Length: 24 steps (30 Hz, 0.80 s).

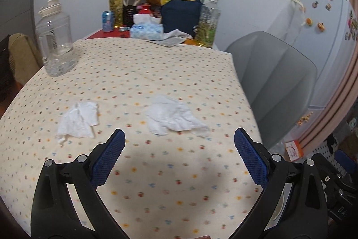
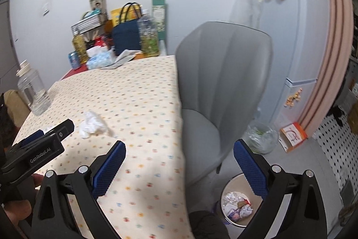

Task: Collect trash
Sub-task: 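Move both open grippers back over the white tissues on the table, then grasp a crumpled white tissue with the left gripper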

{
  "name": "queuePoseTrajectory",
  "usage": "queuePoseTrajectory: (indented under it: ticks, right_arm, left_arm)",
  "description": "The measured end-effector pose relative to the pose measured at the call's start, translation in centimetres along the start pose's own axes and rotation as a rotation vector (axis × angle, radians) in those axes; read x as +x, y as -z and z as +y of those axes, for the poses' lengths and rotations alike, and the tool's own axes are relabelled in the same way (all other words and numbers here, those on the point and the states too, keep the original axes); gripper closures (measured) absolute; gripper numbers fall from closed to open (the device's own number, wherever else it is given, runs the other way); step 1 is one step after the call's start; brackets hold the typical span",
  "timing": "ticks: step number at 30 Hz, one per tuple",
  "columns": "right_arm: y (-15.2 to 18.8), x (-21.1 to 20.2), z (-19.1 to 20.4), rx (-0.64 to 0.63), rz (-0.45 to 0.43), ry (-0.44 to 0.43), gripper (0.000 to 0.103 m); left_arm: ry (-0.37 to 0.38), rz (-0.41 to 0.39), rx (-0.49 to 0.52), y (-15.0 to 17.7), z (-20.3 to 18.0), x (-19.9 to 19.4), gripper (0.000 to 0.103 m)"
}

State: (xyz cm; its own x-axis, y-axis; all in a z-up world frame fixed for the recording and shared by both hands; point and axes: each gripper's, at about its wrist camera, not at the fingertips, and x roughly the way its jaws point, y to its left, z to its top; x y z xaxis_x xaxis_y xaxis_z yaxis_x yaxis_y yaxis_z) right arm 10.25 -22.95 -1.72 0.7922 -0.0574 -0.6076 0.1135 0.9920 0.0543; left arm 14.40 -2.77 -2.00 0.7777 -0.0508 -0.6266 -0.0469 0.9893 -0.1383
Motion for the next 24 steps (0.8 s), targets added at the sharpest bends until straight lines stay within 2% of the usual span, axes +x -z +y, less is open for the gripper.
queuePoseTrajectory:
  ticks: [8, 24]
  right_arm:
    - [-0.8, 1.2, 4.5, -0.076, 0.009, -0.052, 0.008]
    - [-1.2, 4.4, 11.3, -0.175, 0.051, -0.109, 0.008]
  left_arm:
    - [-0.072, -0.006, -0.076, -0.7, 5.5, 0.1, 0.006]
    - [-0.188, 0.022, -0.162, -0.6, 13.1, 2.1, 0.006]
